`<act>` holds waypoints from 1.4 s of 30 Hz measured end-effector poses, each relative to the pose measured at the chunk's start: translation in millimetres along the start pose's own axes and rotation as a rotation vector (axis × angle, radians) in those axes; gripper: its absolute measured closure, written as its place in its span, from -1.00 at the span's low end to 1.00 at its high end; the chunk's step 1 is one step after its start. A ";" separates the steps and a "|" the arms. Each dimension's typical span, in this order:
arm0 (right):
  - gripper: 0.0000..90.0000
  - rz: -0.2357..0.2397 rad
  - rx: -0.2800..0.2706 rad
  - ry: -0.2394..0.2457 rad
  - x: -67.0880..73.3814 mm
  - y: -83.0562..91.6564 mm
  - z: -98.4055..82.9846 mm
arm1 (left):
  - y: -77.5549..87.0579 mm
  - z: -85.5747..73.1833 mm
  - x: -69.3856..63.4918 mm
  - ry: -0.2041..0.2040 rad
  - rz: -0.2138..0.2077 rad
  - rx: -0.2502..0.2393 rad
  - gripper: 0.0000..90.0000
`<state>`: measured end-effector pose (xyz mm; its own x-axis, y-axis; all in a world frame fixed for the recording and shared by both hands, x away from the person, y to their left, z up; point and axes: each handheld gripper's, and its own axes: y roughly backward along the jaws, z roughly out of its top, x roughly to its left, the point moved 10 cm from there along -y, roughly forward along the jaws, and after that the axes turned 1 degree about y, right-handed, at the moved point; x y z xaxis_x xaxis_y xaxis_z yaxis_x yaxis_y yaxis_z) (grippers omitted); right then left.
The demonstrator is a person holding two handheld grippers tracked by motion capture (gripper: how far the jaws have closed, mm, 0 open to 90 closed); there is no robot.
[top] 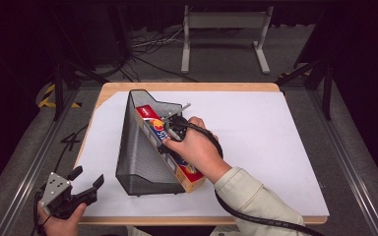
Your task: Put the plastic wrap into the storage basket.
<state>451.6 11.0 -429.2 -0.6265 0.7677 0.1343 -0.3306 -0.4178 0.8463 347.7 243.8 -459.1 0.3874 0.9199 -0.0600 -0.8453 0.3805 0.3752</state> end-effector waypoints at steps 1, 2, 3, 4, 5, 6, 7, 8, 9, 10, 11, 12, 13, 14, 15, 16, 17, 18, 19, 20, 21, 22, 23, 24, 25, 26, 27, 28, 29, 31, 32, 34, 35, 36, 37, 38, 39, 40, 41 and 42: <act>-0.20 -0.005 -0.004 0.005 0.1 1.1 -1.0 | -0.5 0.1 0.0 0.000 0.001 0.000 -0.50; -0.20 -0.005 -0.004 0.005 0.1 1.1 -1.0 | -0.5 0.1 0.0 0.000 0.001 0.000 -0.50; -0.20 -0.007 0.000 0.006 0.2 1.3 -1.7 | -0.7 0.0 0.2 0.000 0.000 0.000 -0.50; -0.21 0.001 0.026 0.016 3.0 1.7 -4.3 | -0.8 0.0 0.5 0.002 0.000 0.000 -0.50; -0.21 -0.003 0.027 0.019 4.4 2.4 -4.4 | -0.9 0.2 0.6 0.004 0.000 -0.003 -0.50; -0.21 -0.014 0.024 0.031 3.9 2.9 -4.1 | -1.0 0.0 0.8 0.003 0.000 -0.003 -0.50; -0.22 -0.018 0.020 0.037 4.2 3.4 -3.5 | -1.0 -0.1 0.8 0.004 -0.001 -0.001 -0.50; -0.22 -0.018 0.020 0.037 4.2 3.4 -3.5 | -1.0 -0.1 0.8 0.004 -0.001 -0.001 -0.50; -0.22 -0.017 0.019 0.039 4.4 3.6 -3.2 | -1.0 0.0 0.8 0.005 -0.001 -0.003 -0.50; -0.24 -0.013 0.017 0.038 3.9 3.9 -2.4 | -0.9 0.0 0.7 0.003 -0.001 -0.002 -0.50; -0.26 -0.003 0.023 0.032 4.3 4.1 -2.3 | -1.0 0.0 0.5 0.004 -0.001 -0.002 -0.50; -0.32 0.014 0.021 0.034 5.0 5.2 -1.5 | -1.0 0.1 0.5 0.003 -0.001 -0.002 -0.50; -0.38 0.014 0.007 0.034 5.2 6.2 0.1 | -1.0 0.2 0.5 0.003 0.000 -0.002 -0.50; -0.45 0.011 -0.017 0.037 5.2 7.6 2.5 | -1.1 0.1 0.4 0.003 -0.001 -0.001 -0.50; -0.49 0.009 -0.037 0.039 5.4 9.1 4.6 | -1.2 -0.1 0.5 0.004 -0.001 0.000 -0.50; -0.50 0.012 -0.052 0.050 5.4 10.8 5.9 | -1.3 -0.1 0.5 0.005 -0.001 -0.001 -0.50; -0.51 0.014 -0.058 0.050 5.2 12.6 6.0 | -1.3 0.0 0.5 0.005 -0.001 -0.001 -0.50; -0.53 0.019 -0.069 0.057 4.8 14.1 6.6 | -1.3 0.0 0.5 0.005 -0.001 -0.001 -0.50; -0.53 0.019 -0.069 0.057 4.8 14.1 6.6 | -1.4 0.0 0.6 0.005 -0.001 0.000 -0.50; -0.55 0.020 -0.089 0.060 3.3 17.0 8.0 | -1.6 0.0 0.7 0.002 -0.003 0.000 -0.50; -0.57 0.019 -0.111 0.067 1.5 19.6 9.3 | -1.6 0.1 0.6 -0.001 -0.004 0.000 -0.50; -0.58 0.022 -0.132 0.082 -0.3 23.1 10.1 | -1.5 -0.1 0.4 0.003 -0.002 0.002 -0.50; -0.58 0.027 -0.154 0.087 -1.2 25.8 11.3 | -1.4 -0.2 0.6 0.000 -0.002 0.002 -0.50; -0.58 0.032 -0.172 0.090 -1.8 29.2 12.0 | -1.3 0.2 0.6 0.004 -0.001 -0.002 -0.50; -0.58 0.032 -0.172 0.090 -1.8 29.2 12.0 | -1.3 0.2 0.6 0.004 -0.001 -0.002 -0.50; -0.58 0.040 -0.198 0.097 -2.3 33.7 13.4 | -1.3 0.4 0.8 0.005 0.000 -0.003 -0.50; -0.58 0.044 -0.219 0.104 -2.9 37.3 14.4 | -1.4 0.3 0.9 0.005 0.001 -0.002 -0.50; -0.58 0.048 -0.237 0.111 -3.4 41.1 15.0 | -1.5 0.0 0.8 0.002 0.000 0.001 -0.50; -0.59 0.050 -0.252 0.121 -4.0 44.6 15.4 | -1.5 -0.1 0.7 0.001 0.000 0.003 -0.50; -0.59 0.055 -0.277 0.139 -5.5 52.6 15.4 | -1.4 0.6 0.6 0.004 0.002 -0.003 -0.50; -0.59 0.058 -0.296 0.142 -5.6 56.9 15.9 | -1.2 0.4 0.5 0.003 0.002 0.000 -0.50; -0.59 0.059 -0.326 0.151 -6.8 64.8 16.2 | -1.2 0.4 0.5 0.002 0.003 0.000 -0.50; -0.60 0.064 -0.342 0.159 -7.2 69.3 16.2 | -1.1 0.5 0.7 0.002 0.004 0.000 -0.50; -0.61 0.068 -0.352 0.158 -8.0 73.4 15.5 | -1.2 0.6 0.7 0.002 0.004 -0.001 -0.50; -0.61 0.068 -0.360 0.155 -10.0 77.4 14.4 | -1.2 0.5 0.8 0.002 0.003 0.001 -0.50; -0.61 0.074 -0.377 0.143 -14.5 85.7 11.5 | -1.3 0.5 0.8 0.002 0.003 0.002 -0.50; -0.61 0.074 -0.377 0.143 -14.5 85.7 11.5 | -1.4 0.5 0.9 -0.002 0.003 0.002 -0.50; -0.61 0.077 -0.385 0.140 -17.0 89.7 9.7 | -1.5 0.5 0.9 -0.001 0.002 0.002 -0.50; -0.61 0.080 -0.394 0.136 -19.5 93.5 8.1 | -2.0 0.9 0.9 0.001 0.003 -0.003 -0.50; -0.61 0.079 -0.406 0.132 -23.4 98.4 6.0 | -2.0 0.9 0.9 0.001 0.003 -0.001 -0.50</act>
<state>438.0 -45.2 -346.0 -0.7376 0.6677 0.1010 -0.5120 -0.6504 0.5611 350.1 243.8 -459.0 0.3849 0.9210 -0.0601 -0.8466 0.3783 0.3743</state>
